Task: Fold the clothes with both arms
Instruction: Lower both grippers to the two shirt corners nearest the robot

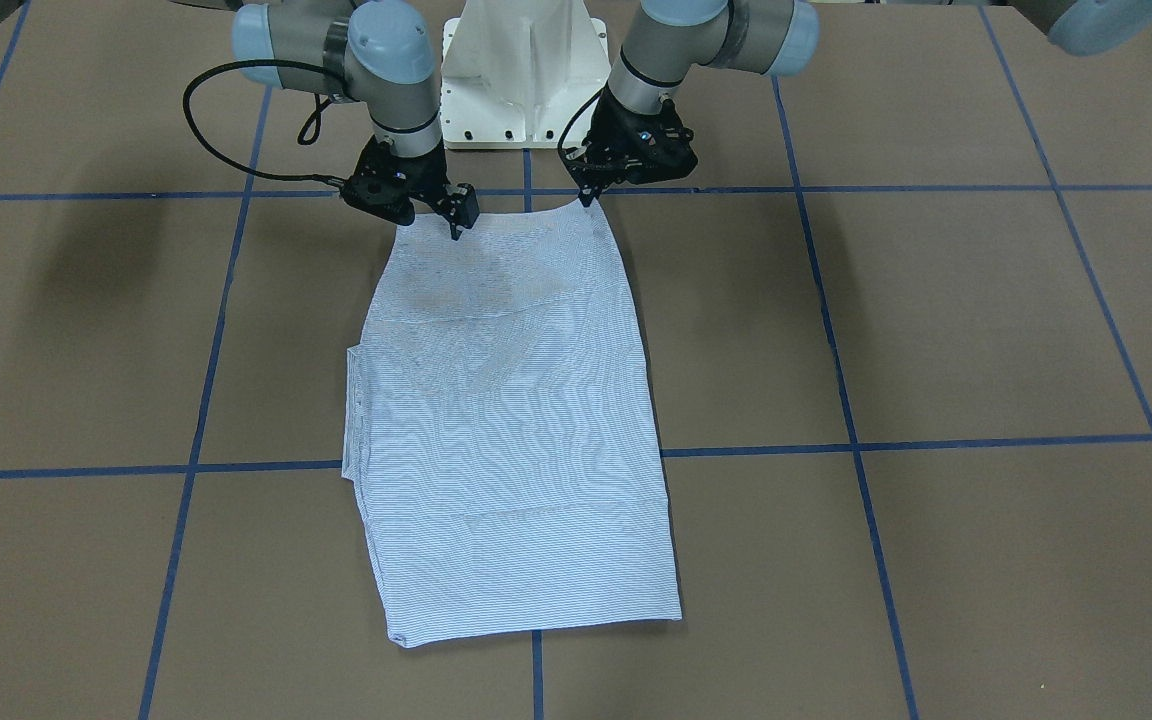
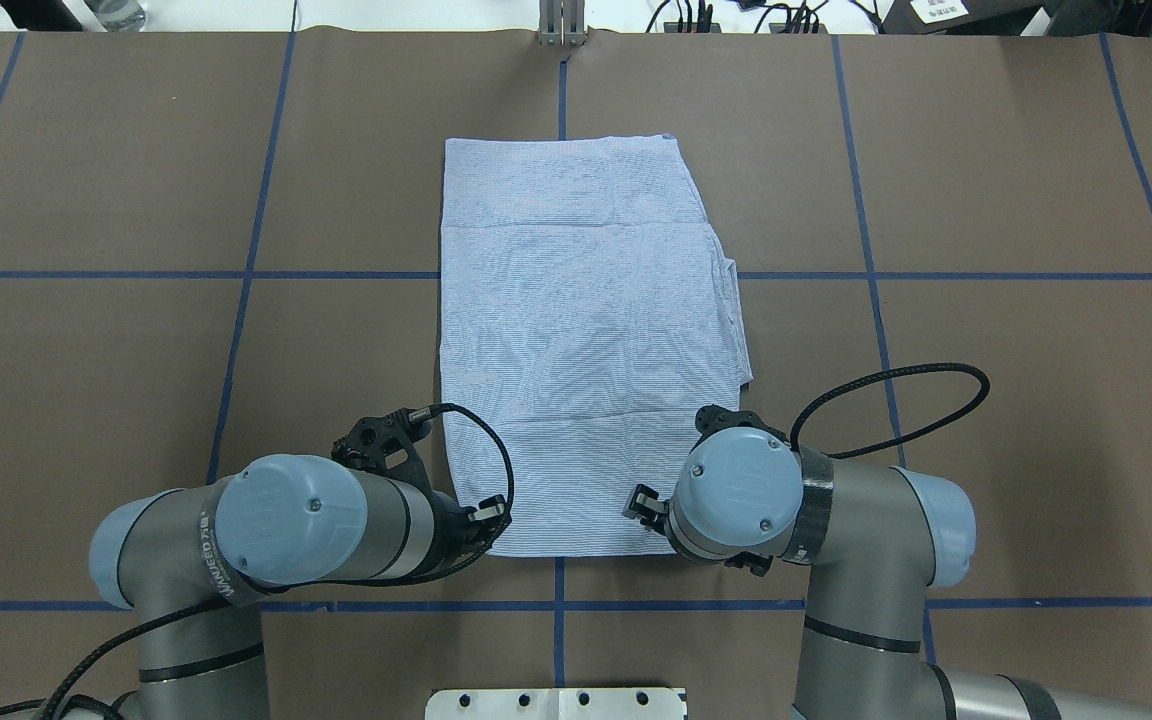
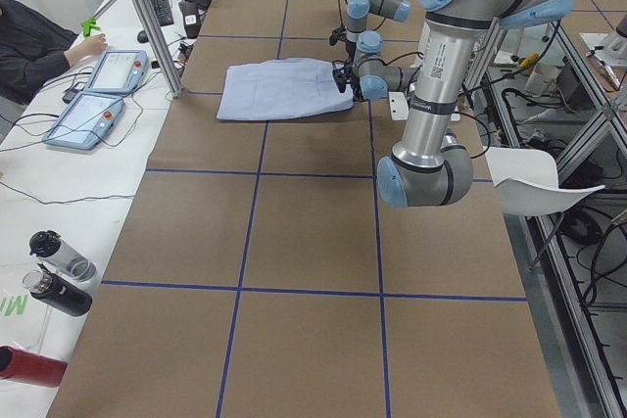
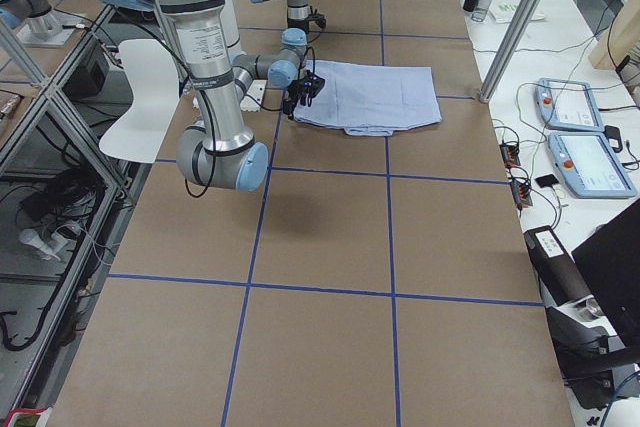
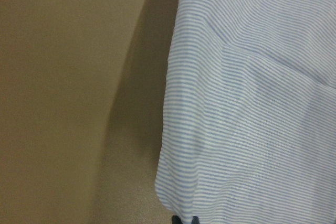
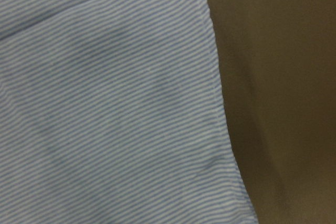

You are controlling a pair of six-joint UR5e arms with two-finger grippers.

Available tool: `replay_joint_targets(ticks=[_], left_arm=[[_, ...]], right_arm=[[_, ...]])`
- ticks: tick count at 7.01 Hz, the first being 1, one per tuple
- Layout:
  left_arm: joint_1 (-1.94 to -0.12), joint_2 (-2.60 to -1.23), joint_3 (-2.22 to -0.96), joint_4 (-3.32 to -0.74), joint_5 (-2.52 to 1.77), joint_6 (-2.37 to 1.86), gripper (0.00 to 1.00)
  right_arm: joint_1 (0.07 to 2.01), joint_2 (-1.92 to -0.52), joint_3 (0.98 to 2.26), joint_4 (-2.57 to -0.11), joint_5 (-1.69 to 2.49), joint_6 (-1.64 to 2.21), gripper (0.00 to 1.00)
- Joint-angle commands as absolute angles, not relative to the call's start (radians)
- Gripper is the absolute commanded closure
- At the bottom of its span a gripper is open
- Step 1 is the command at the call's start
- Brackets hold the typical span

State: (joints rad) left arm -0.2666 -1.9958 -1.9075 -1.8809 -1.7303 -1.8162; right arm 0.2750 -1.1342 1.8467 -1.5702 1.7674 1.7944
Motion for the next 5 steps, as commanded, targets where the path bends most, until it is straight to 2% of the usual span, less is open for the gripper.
replay_joint_targets(ticks=[1, 3, 4, 5], left_arm=[[-0.267, -1.996, -1.908, -1.881, -1.73, -1.816, 1.0], [-0.267, -1.997, -1.917, -1.865, -1.73, -1.816, 1.0], [-0.267, -1.997, -1.924, -1.864, -1.73, -1.816, 1.0], [-0.267, -1.996, -1.924, -1.864, -1.73, -1.816, 1.0]], right_arm=[[0.272, -1.141, 1.841, -1.563, 1.77, 1.793, 0.0], [0.271, -1.141, 1.847, -1.563, 1.772, 1.793, 0.02], [0.273, -1.14, 1.85, -1.563, 1.772, 1.795, 0.17], [0.273, -1.14, 1.85, -1.563, 1.772, 1.793, 0.39]])
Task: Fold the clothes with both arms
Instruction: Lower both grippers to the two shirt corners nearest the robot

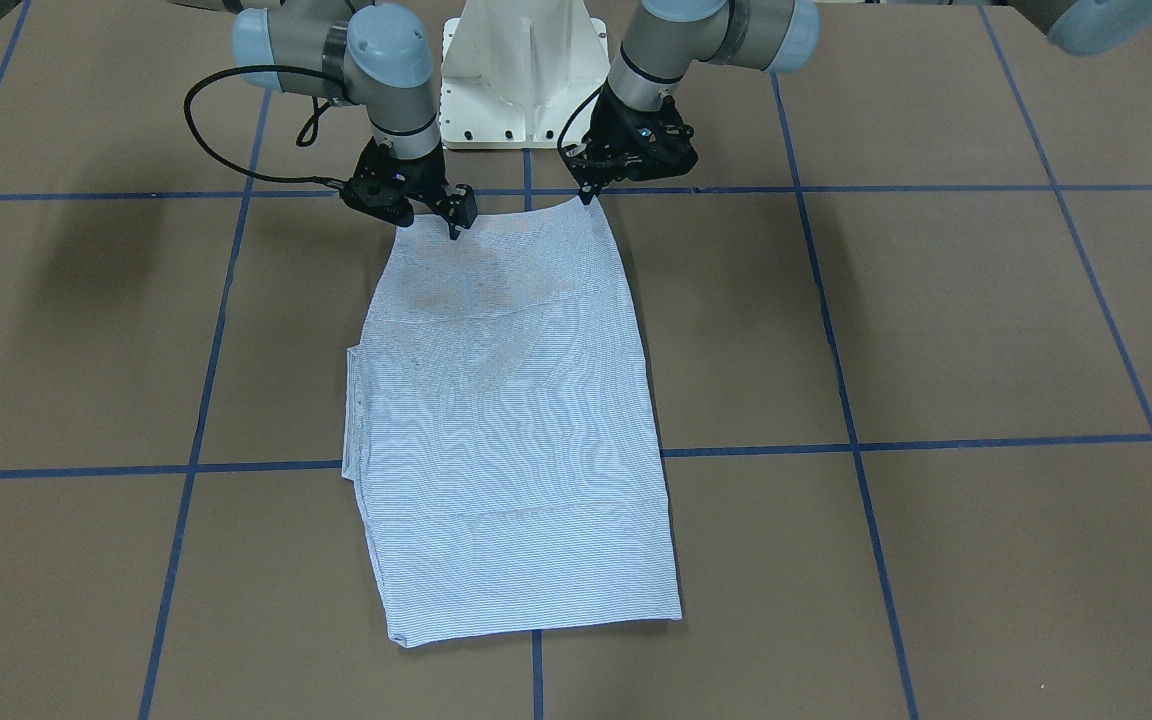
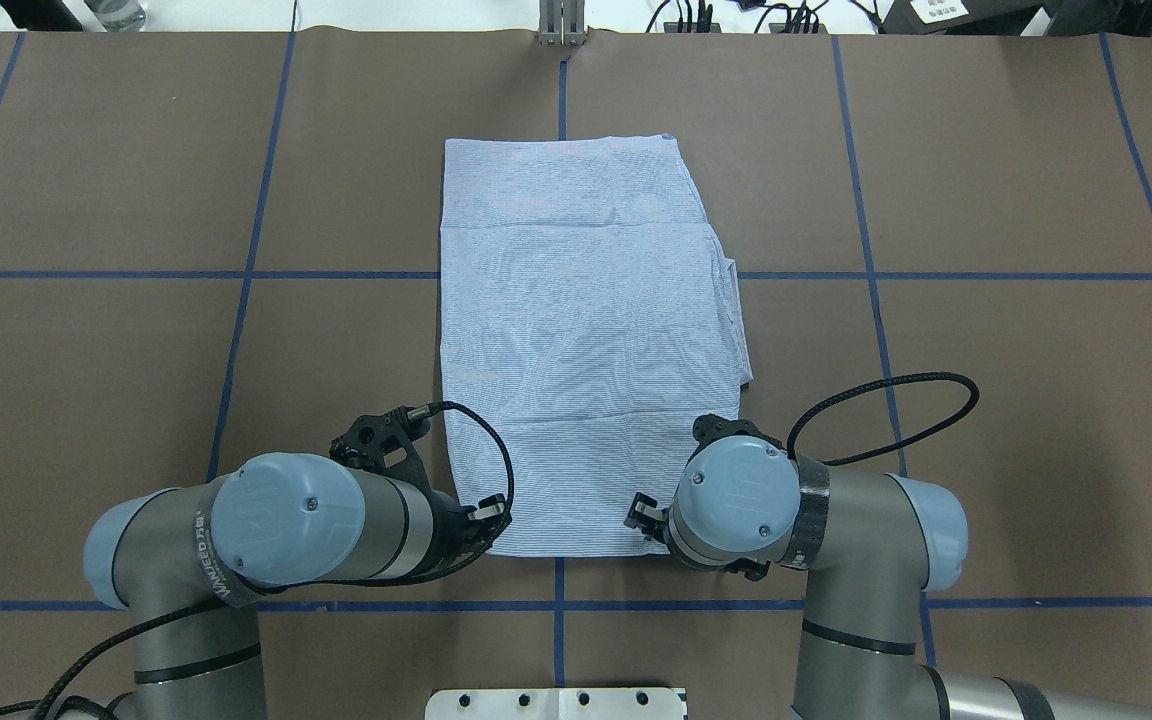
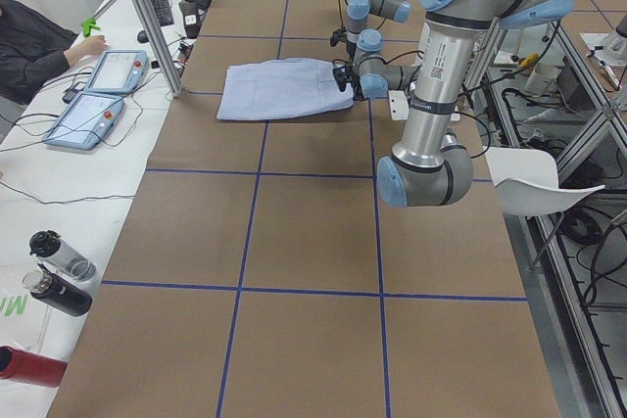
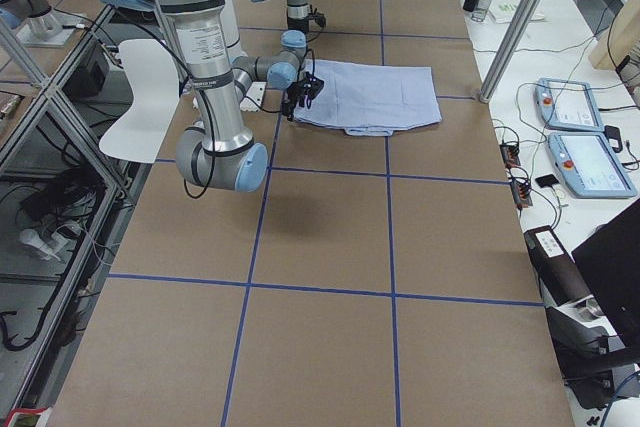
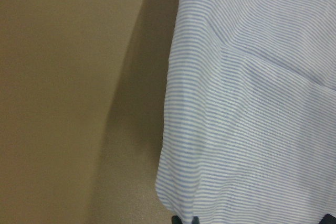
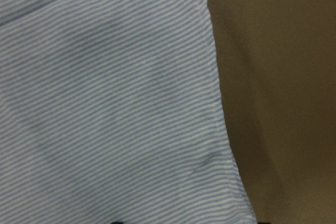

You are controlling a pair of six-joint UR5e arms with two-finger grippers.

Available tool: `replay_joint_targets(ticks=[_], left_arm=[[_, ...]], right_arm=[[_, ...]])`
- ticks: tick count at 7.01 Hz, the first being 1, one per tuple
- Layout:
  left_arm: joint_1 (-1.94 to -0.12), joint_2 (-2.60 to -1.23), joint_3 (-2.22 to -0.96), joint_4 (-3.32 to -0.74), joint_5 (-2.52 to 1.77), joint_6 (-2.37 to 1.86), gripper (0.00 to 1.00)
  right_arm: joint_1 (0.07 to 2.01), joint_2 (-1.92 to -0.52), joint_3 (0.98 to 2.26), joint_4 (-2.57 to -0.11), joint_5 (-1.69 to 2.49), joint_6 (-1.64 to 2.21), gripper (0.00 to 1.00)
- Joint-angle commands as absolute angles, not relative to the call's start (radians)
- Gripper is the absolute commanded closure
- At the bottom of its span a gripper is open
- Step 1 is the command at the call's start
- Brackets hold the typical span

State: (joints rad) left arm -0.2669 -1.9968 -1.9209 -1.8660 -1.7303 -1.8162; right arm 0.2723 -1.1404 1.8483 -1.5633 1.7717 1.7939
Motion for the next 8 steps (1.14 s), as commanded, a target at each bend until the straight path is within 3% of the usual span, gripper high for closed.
replay_joint_targets(ticks=[1, 3, 4, 5, 7, 8], left_arm=[[-0.268, -1.996, -1.924, -1.864, -1.73, -1.816, 1.0], [-0.268, -1.994, -1.922, -1.864, -1.73, -1.816, 1.0], [-0.268, -1.994, -1.924, -1.864, -1.73, -1.816, 1.0], [-0.27, -1.994, -1.922, -1.864, -1.73, -1.816, 1.0], [-0.27, -1.994, -1.924, -1.864, -1.73, -1.816, 1.0], [-0.273, -1.994, -1.924, -1.864, -1.73, -1.816, 1.0]], right_arm=[[0.275, -1.138, 1.85, -1.563, 1.772, 1.793, 0.45], [0.276, -1.135, 1.848, -1.563, 1.77, 1.793, 0.48], [0.276, -1.135, 1.848, -1.563, 1.772, 1.793, 0.54], [0.279, -1.134, 1.848, -1.563, 1.772, 1.793, 0.65], [0.281, -1.134, 1.847, -1.565, 1.772, 1.793, 0.78], [0.282, -1.134, 1.848, -1.565, 1.772, 1.792, 0.9]])
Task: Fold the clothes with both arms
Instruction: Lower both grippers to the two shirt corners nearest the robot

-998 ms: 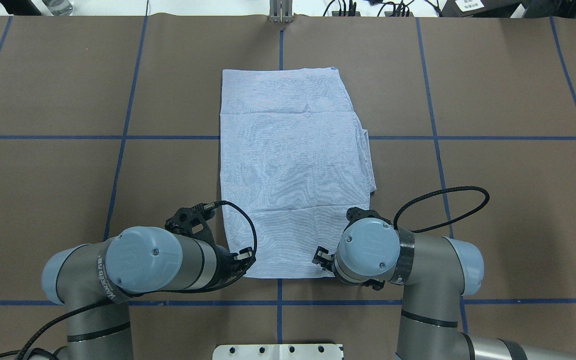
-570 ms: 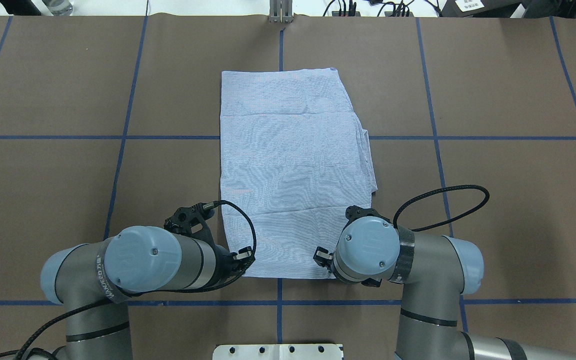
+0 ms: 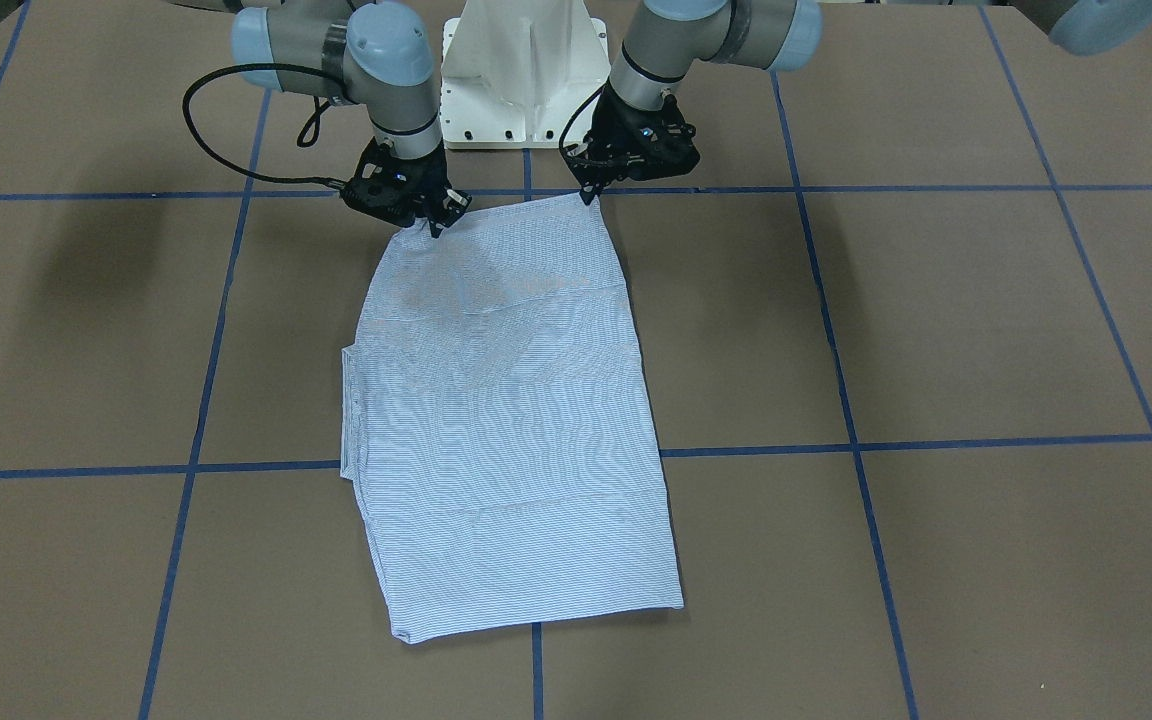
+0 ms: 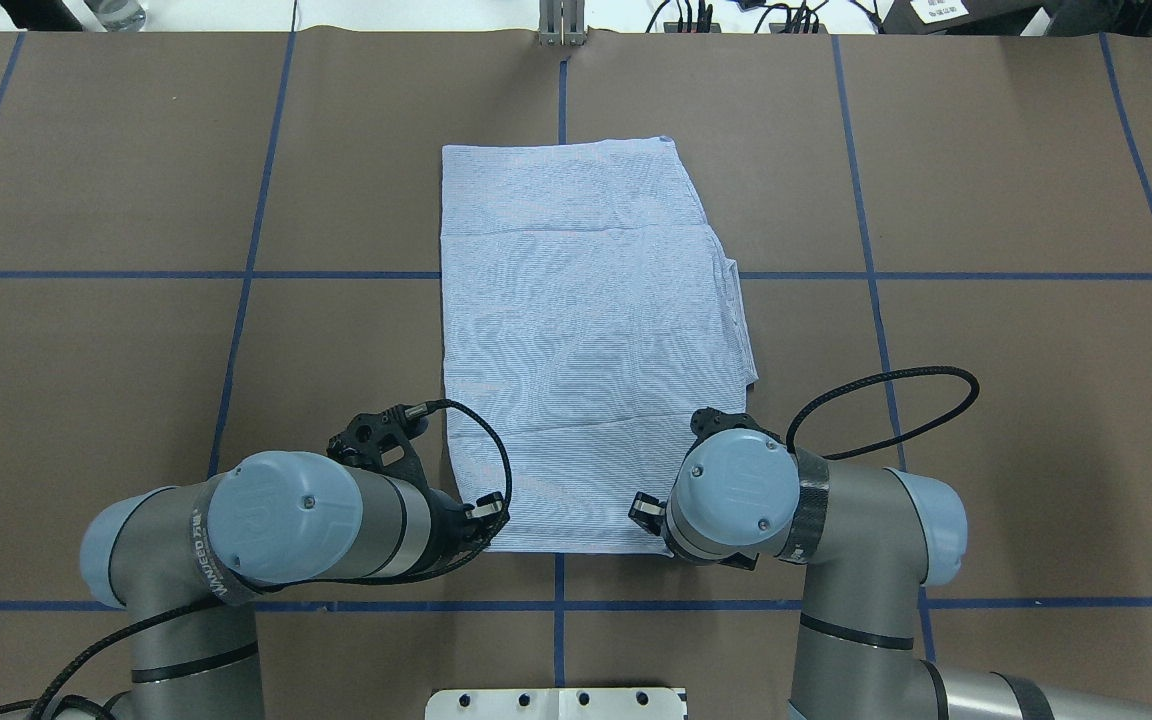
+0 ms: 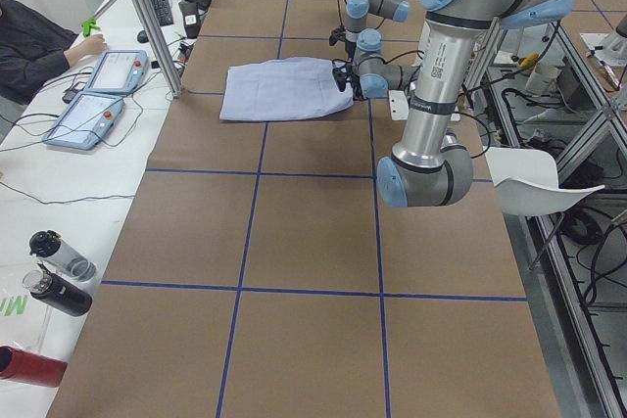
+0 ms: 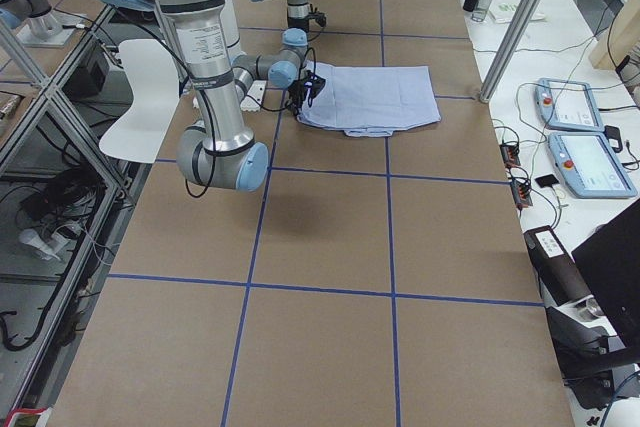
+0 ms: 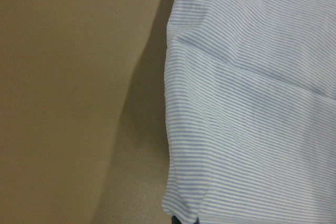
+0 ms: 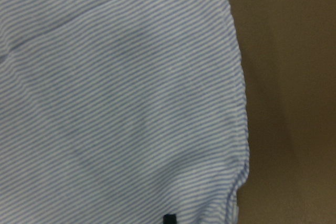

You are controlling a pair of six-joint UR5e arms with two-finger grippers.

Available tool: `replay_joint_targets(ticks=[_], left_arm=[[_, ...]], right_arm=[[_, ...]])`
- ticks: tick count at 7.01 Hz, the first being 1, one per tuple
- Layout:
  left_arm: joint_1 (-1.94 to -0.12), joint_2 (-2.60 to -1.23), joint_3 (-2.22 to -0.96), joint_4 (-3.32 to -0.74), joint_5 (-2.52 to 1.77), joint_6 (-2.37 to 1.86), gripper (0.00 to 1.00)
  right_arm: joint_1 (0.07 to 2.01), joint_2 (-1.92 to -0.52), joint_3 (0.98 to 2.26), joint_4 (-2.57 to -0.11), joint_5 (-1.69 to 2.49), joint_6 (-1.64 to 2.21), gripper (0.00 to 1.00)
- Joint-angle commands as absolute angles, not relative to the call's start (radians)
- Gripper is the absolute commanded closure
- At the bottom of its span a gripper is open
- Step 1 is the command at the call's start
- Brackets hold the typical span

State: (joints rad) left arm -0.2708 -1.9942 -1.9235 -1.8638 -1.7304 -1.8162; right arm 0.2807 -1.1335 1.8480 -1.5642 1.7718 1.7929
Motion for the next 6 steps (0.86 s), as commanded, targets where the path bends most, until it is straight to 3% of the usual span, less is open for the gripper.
replay_joint_targets(ticks=[1, 6], left_arm=[[-0.273, -1.994, -1.924, -1.864, -1.73, -1.816, 1.0], [-0.276, -1.991, -2.011, -1.801, -1.732, -1.816, 1.0]], right_arm=[[0.287, -1.134, 1.848, -1.565, 1.778, 1.79, 1.0], [0.319, -1.146, 1.98, -1.575, 1.868, 1.801, 1.0]])
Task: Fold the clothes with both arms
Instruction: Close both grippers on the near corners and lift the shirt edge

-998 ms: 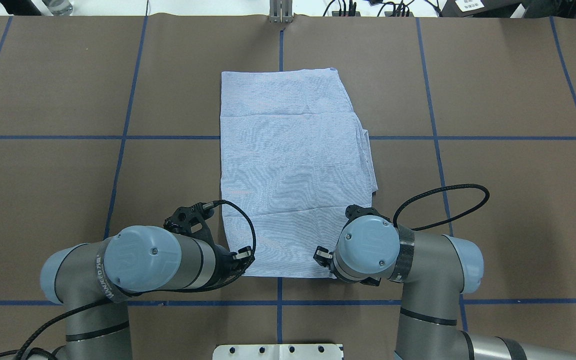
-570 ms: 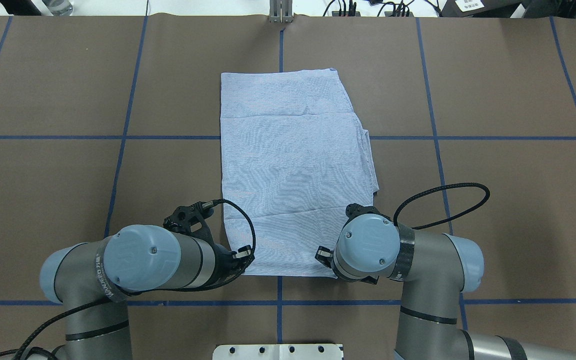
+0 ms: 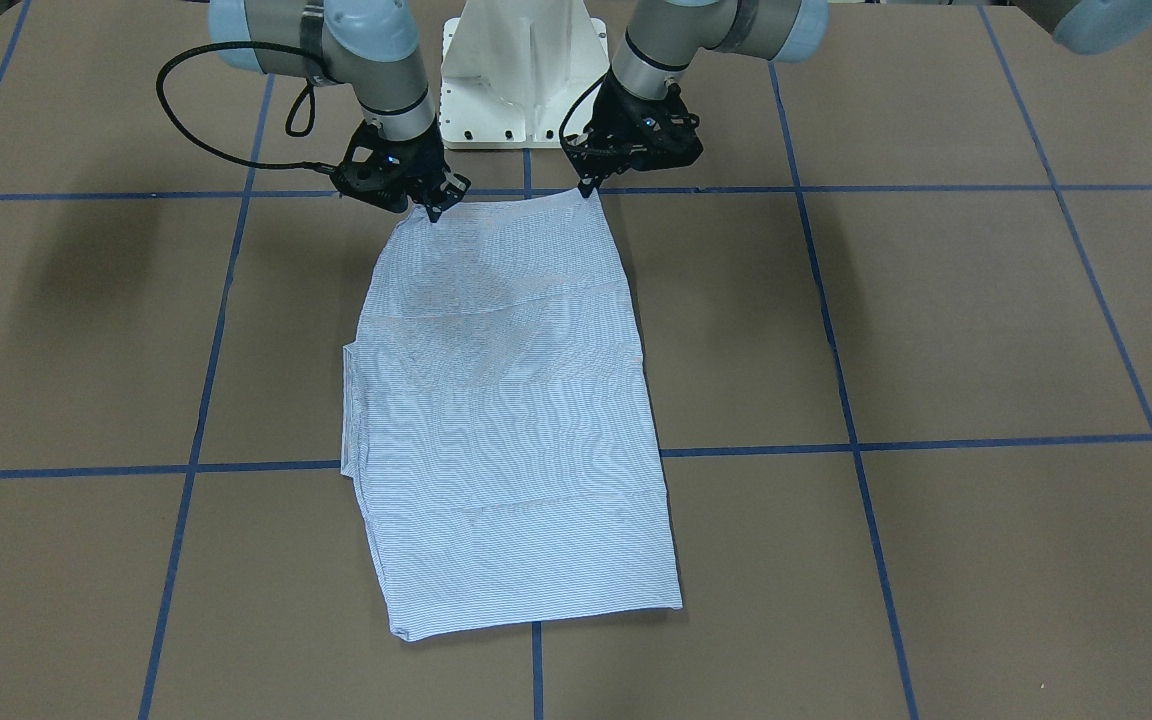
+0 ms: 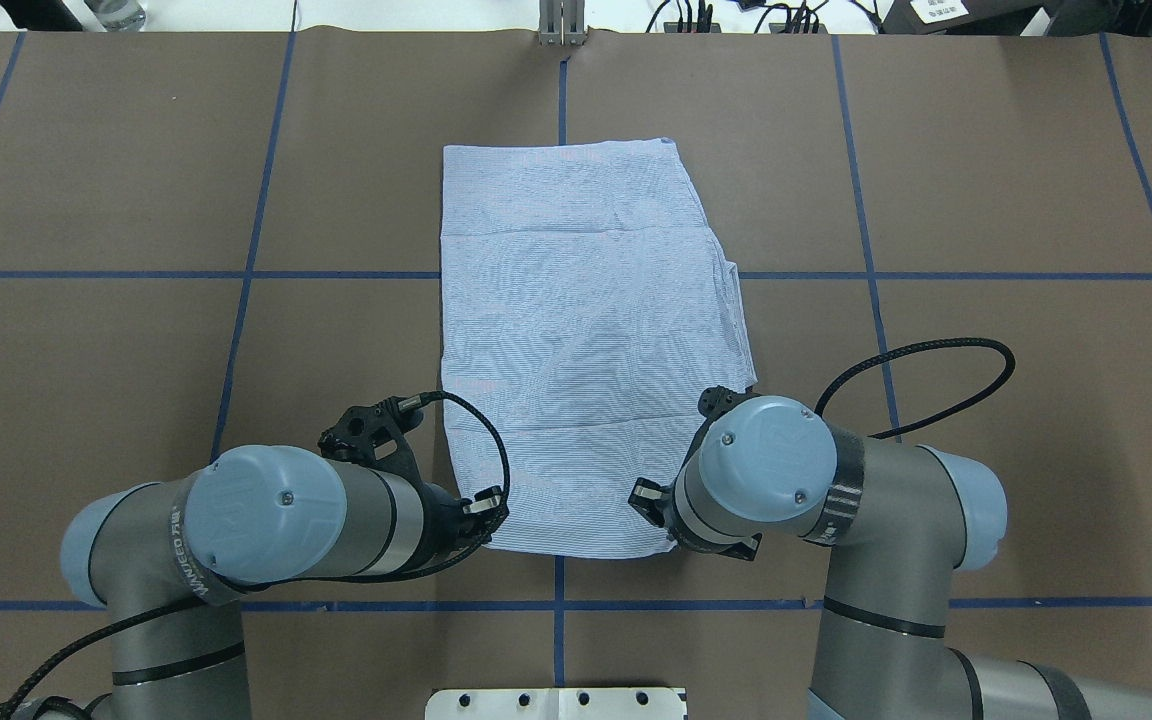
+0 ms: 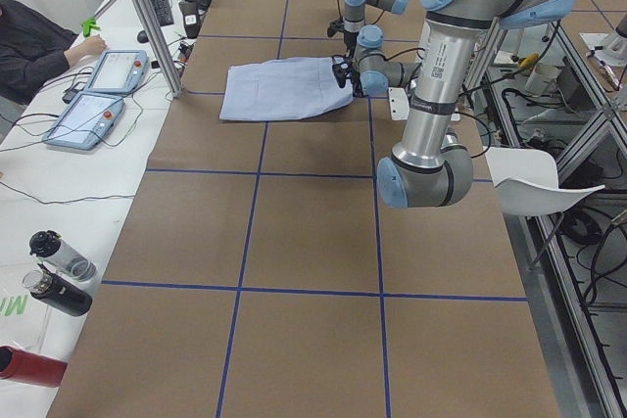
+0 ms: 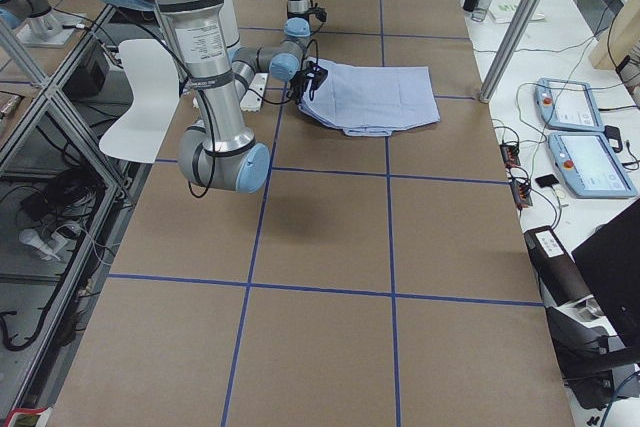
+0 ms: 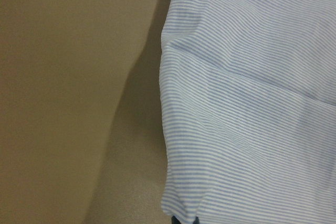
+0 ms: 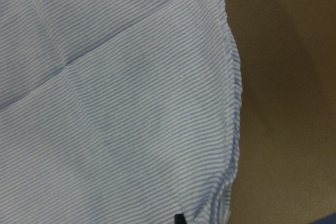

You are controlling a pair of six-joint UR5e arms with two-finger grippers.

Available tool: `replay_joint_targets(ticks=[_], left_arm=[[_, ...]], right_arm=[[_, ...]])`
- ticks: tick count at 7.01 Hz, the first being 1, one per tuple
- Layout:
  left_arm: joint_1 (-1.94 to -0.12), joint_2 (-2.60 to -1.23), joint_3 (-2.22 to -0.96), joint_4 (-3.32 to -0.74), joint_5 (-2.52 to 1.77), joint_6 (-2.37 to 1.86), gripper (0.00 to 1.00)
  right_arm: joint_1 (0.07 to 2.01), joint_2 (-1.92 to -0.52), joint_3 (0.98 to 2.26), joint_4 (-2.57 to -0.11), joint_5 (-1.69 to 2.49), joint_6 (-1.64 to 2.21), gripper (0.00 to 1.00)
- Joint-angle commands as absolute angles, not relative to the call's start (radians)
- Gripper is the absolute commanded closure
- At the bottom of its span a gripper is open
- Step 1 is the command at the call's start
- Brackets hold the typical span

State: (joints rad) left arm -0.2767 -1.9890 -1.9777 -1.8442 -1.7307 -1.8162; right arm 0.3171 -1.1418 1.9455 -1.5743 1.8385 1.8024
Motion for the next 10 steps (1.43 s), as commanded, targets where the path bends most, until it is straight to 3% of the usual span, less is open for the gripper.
replay_joint_targets(ticks=[1, 3, 8, 10], left_arm=[[-0.273, -1.991, -2.047, -1.764, -1.733, -1.815, 1.0], [-0.261, -1.988, -2.11, -1.682, -1.787, -1.815, 1.0], [-0.172, -1.99, -2.356, -1.511, -1.861, -1.816, 1.0], [-0.189, -1.991, -2.387, -1.473, -1.864, -1.815, 1.0]], right_arm=[[0.321, -1.164, 2.015, -1.575, 1.903, 1.798, 1.0], [0.324, -1.23, 2.118, -1.572, 1.954, 1.796, 1.0], [0.348, -1.221, 2.218, -1.571, 2.259, 1.796, 1.0], [0.418, -1.221, 2.215, -1.571, 2.31, 1.796, 1.0]])
